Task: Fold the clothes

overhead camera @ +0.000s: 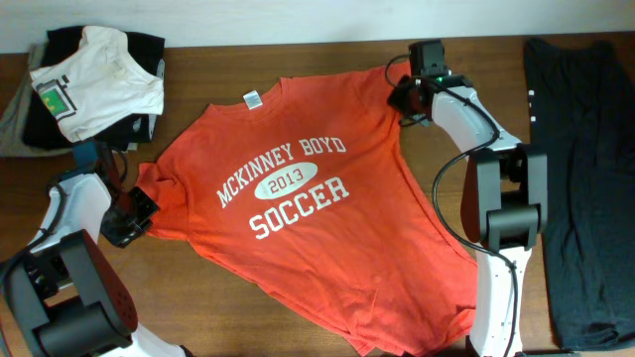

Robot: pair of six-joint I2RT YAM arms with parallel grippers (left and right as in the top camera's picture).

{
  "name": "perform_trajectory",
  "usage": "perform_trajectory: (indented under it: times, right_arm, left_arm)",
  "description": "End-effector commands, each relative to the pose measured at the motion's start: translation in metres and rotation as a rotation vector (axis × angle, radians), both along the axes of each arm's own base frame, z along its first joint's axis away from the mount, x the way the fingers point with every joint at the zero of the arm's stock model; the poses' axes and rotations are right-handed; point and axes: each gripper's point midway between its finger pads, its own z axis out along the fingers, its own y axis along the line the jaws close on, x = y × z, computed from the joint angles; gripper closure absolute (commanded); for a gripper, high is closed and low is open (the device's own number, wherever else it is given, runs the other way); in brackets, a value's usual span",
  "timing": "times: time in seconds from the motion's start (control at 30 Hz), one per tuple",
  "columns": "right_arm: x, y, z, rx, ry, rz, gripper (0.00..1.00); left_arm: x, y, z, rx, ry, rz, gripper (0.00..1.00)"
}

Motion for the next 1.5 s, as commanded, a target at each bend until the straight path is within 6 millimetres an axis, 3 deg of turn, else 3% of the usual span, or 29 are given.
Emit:
perform_trajectory:
  times: [0.0, 0.03, 0.1, 0.2, 0.23, 0.27, 0.3, 0.37, 0.43, 0.5, 0.67, 0.77, 0.8, 0.9, 1.07, 1.13, 1.17, 1.3, 1.37, 1.4, 1.43, 1.47]
  right_arm:
    - [0.051, 0.008, 0.071, 0.110, -0.221, 0.032, 0.96]
    - [0.067, 0.020, 0.105, 0.177, -0.316, 0.055, 0.96]
    - [0.082, 0.044, 0.149, 0.252, -0.441, 0.075, 0.96]
    - [0.088, 0.093, 0.188, 0.289, -0.578, 0.154, 0.96]
    - [0.087, 0.104, 0.194, 0.295, -0.595, 0.172, 0.91]
    - [0.083, 0.119, 0.200, 0.274, -0.609, 0.216, 0.33]
    - [0.080, 0.121, 0.198, 0.225, -0.597, 0.258, 0.13]
    - [0.066, 0.100, 0.185, 0.116, -0.472, 0.290, 0.04]
    - [0.049, 0.067, 0.201, 0.018, -0.379, 0.297, 0.01]
    - [0.019, 0.026, 0.241, -0.040, -0.305, 0.217, 0.01]
    - [-0.045, 0.004, 0.295, -0.067, -0.256, 0.182, 0.01]
    - [-0.083, -0.016, 0.310, -0.133, -0.205, 0.124, 0.01]
    - [-0.102, -0.016, 0.317, -0.142, -0.188, 0.123, 0.01]
    - [-0.121, -0.001, 0.336, -0.150, -0.220, 0.183, 0.01]
    - [-0.168, 0.076, 0.374, -0.208, -0.330, 0.471, 0.01]
    - [-0.181, 0.095, 0.371, -0.213, -0.312, 0.538, 0.01]
    - [-0.190, 0.102, 0.359, -0.226, -0.253, 0.579, 0.01]
    - [-0.222, 0.073, 0.308, -0.304, -0.002, 0.518, 0.01]
    - [-0.247, 0.062, 0.269, -0.346, 0.157, 0.571, 0.01]
    - [-0.265, 0.055, 0.228, -0.360, 0.314, 0.595, 0.01]
    - [-0.277, 0.054, 0.201, -0.353, 0.419, 0.614, 0.01]
    - [-0.283, 0.053, 0.188, -0.350, 0.462, 0.621, 0.01]
  left_arm:
    - [0.003, 0.001, 0.001, 0.001, -0.008, 0.015, 0.99]
    - [0.003, 0.001, 0.001, -0.002, -0.010, 0.015, 0.99]
    - [0.008, -0.008, 0.001, -0.055, -0.037, 0.011, 0.99]
    - [0.015, -0.030, 0.002, -0.165, -0.074, -0.006, 1.00]
    - [0.017, -0.034, 0.002, -0.172, -0.076, -0.014, 0.99]
    - [0.019, -0.043, 0.002, -0.172, -0.075, -0.041, 0.99]
    - [0.022, -0.050, 0.002, -0.169, -0.075, -0.065, 0.99]
    - [0.028, -0.062, 0.002, -0.158, -0.083, -0.110, 0.99]
    - [0.037, -0.070, 0.003, -0.139, -0.105, -0.148, 0.99]
    - [0.038, -0.068, 0.002, -0.105, -0.100, -0.159, 0.99]
    - [0.038, -0.067, 0.002, -0.100, -0.099, -0.159, 0.99]
    - [0.037, -0.068, 0.002, -0.101, -0.096, -0.159, 0.99]
    - [0.037, -0.068, 0.002, -0.101, -0.095, -0.159, 0.99]
    - [0.037, -0.068, 0.002, -0.101, -0.095, -0.159, 0.99]
    - [0.032, -0.067, 0.001, -0.102, -0.076, -0.182, 0.99]
    - [0.031, -0.067, 0.001, -0.102, -0.074, -0.182, 1.00]
    - [0.030, -0.068, 0.001, -0.104, -0.070, -0.183, 0.99]
    - [0.030, -0.068, 0.001, -0.104, -0.068, -0.185, 0.99]
    - [0.030, -0.068, 0.001, -0.107, -0.069, -0.185, 0.99]
    - [0.030, -0.068, 0.001, -0.107, -0.069, -0.185, 0.99]
    - [0.030, -0.068, 0.001, -0.107, -0.069, -0.185, 0.99]
    - [0.030, -0.068, 0.001, -0.107, -0.070, -0.185, 0.99]
